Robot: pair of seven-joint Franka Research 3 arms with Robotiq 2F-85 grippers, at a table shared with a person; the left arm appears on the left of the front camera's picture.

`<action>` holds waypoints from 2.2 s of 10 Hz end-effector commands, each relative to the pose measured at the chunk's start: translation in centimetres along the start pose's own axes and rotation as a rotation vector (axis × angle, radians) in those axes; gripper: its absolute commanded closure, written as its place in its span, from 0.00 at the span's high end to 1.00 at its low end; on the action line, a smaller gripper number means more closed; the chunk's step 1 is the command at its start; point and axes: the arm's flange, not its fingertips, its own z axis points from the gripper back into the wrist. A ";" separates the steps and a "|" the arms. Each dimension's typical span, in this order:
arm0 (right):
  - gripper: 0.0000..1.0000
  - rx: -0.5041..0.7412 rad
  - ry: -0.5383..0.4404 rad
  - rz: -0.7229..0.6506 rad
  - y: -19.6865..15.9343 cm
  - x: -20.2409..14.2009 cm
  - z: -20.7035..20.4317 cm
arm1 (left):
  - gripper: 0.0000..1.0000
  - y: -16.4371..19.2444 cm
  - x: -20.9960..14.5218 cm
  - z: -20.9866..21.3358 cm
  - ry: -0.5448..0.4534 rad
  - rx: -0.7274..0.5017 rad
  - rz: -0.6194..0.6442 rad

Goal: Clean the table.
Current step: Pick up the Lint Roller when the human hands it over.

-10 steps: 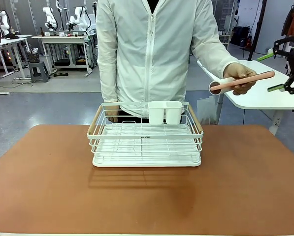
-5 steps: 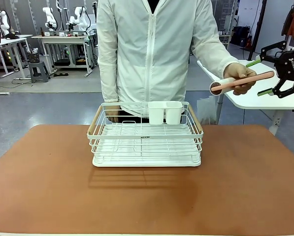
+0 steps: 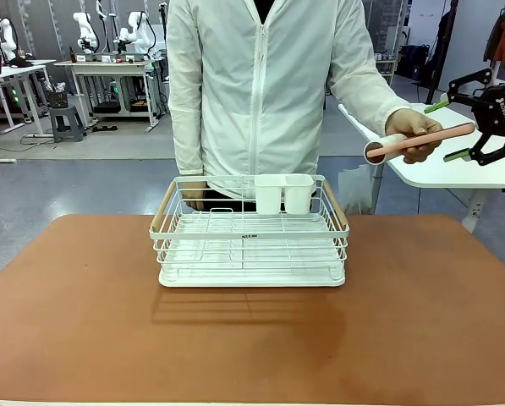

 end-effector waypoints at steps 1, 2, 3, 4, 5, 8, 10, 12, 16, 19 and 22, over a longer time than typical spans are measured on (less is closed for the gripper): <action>0.90 0.030 -0.037 0.026 -0.3 -0.2 -0.7 | 1.00 -0.1 -0.1 0.3 -0.007 -0.008 -0.005; 0.79 0.036 -0.038 0.027 -0.4 -0.1 -0.6 | 1.00 -0.1 -0.1 0.3 -0.007 -0.008 -0.005; 0.72 0.039 -0.026 0.032 -0.4 -0.2 -0.7 | 1.00 -0.1 -0.1 0.3 -0.007 -0.008 -0.005; 0.59 0.039 -0.023 0.034 -0.5 -0.2 -0.8 | 1.00 -0.1 -0.1 0.3 -0.007 -0.008 -0.005; 0.52 0.042 -0.024 0.036 -0.5 -0.2 -0.8 | 1.00 -0.1 -0.1 0.3 -0.007 -0.008 -0.005; 0.19 0.044 -0.026 0.044 -0.5 -0.1 -0.7 | 1.00 -0.1 -0.1 0.3 -0.007 -0.008 -0.005; 0.00 0.043 -0.029 0.044 -0.5 -0.1 -0.7 | 1.00 -0.1 -0.1 0.3 -0.007 -0.008 -0.005; 0.00 0.045 -0.028 0.042 -0.6 0.0 -0.6 | 1.00 -0.1 -0.1 0.3 -0.007 -0.008 -0.005; 0.00 0.012 -0.016 0.023 -0.3 0.3 -0.1 | 1.00 -0.1 -0.1 0.3 -0.007 -0.008 -0.005; 0.00 0.012 -0.016 0.023 -0.3 0.3 -0.1 | 1.00 -0.1 -0.1 0.3 -0.007 -0.008 -0.005; 0.00 0.012 -0.016 0.023 -0.3 0.3 -0.1 | 1.00 -0.1 -0.1 0.3 -0.007 -0.008 -0.005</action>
